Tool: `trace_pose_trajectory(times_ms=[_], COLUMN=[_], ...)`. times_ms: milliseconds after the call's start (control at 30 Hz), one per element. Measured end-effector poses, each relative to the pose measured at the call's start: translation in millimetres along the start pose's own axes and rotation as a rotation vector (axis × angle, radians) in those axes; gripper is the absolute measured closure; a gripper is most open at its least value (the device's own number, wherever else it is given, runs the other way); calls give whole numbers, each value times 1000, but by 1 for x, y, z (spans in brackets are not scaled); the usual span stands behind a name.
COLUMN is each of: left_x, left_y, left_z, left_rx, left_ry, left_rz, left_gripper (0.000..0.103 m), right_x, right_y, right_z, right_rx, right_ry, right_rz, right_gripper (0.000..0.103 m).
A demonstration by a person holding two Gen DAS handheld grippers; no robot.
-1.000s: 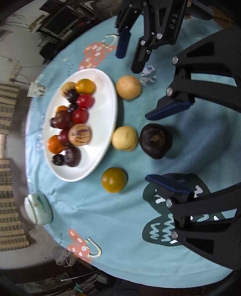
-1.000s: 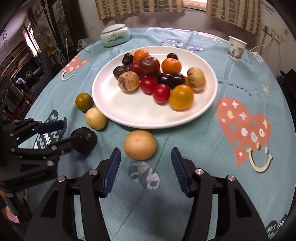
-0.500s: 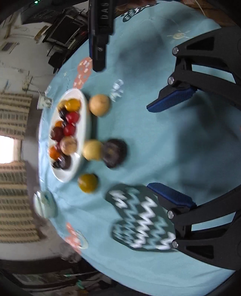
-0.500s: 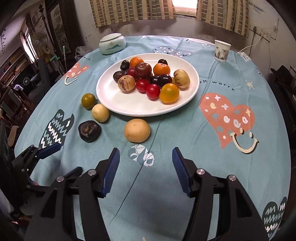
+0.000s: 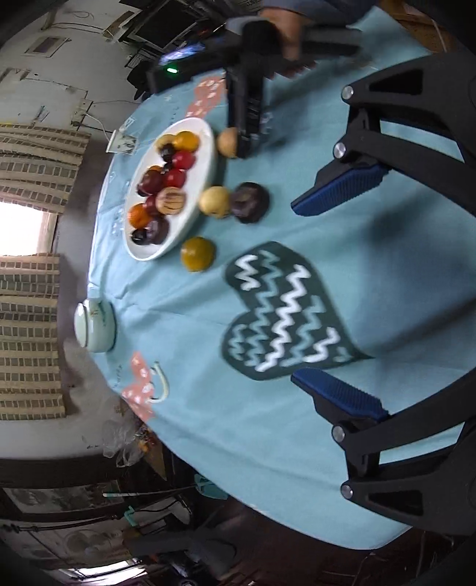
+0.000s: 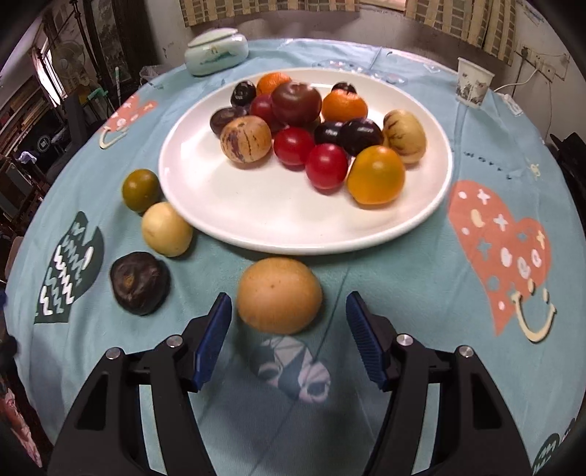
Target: Organize fruits
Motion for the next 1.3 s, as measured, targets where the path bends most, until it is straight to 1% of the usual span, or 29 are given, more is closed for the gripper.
trace_pose_trajectory(times_ms=[33, 67, 100, 133, 167, 267, 333, 467, 533, 567, 600, 667, 833, 967, 1100, 1200, 1300], left_x=[-6, -11, -21, -29, -39, -74, -90, -98, -94, -94, -95, -92, -84, -84, -94, -105, -116], left_y=[-5, -12, -21, -27, -37, -77, -95, -124, -135, -134, -133, -127, -95, -69, -53, -55, -69], left_z=[10, 17, 26, 31, 34, 36, 34, 30, 27, 28, 27, 27, 34, 60, 89, 109, 130], left_rx=[6, 12, 13, 17, 30, 100, 123, 173, 203, 202, 212, 231, 209, 144, 87, 68, 63], left_ry=[-27, -54, -94, -121, -151, -256, -304, -323, -322, -310, -302, -294, -289, -308, -343, -376, -372], left_rz=[12, 14, 24, 20, 5, -26, -40, -39, -38, -72, -100, -120, -195, -238, -270, -275, -245], left_gripper=[16, 16, 15, 15, 15, 15, 15, 15, 23, 35, 55, 55, 55, 55, 55, 55, 55], right_x=[2, 3, 4, 4, 4, -4, -12, -30, -37, -40, -41, -42, -35, -29, -26, -27, -32], right_y=[-3, -2, -1, 2, 6, 21, 30, 44, 48, 49, 50, 54, 63, 72, 88, 99, 106], right_z=[1, 2, 1, 1, 0, -4, -9, -22, -27, -30, -32, -36, -41, -31, -14, -1, 20], right_rx=[-2, -7, -4, 1, 10, -5, -11, -15, -10, -10, -9, -10, -10, -36, -81, -111, -141], right_ry=[12, 21, 25, 27, 27, 25, -1, -49, -74, -91, -104, -123, -130, -143, -167, -174, -165], right_rz=[-3, 0, 5, 26, 52, 64, 62, 54, 56, 54, 55, 59, 78, 72, 63, 51, 40], right_gripper=[38, 45, 49, 56, 56, 56, 56, 56, 56, 56, 57, 57, 56, 56, 56, 56, 56])
Point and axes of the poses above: each gripper's, at about its wrist camera, not at the fingertips, and y roughly against the way its jaws point, x to its left, z to its top, the point moved 8 cm from there along -y, roughly the way its jaws point, and after that the axes turned 5 degrees about -z, right-handed, at the moved point
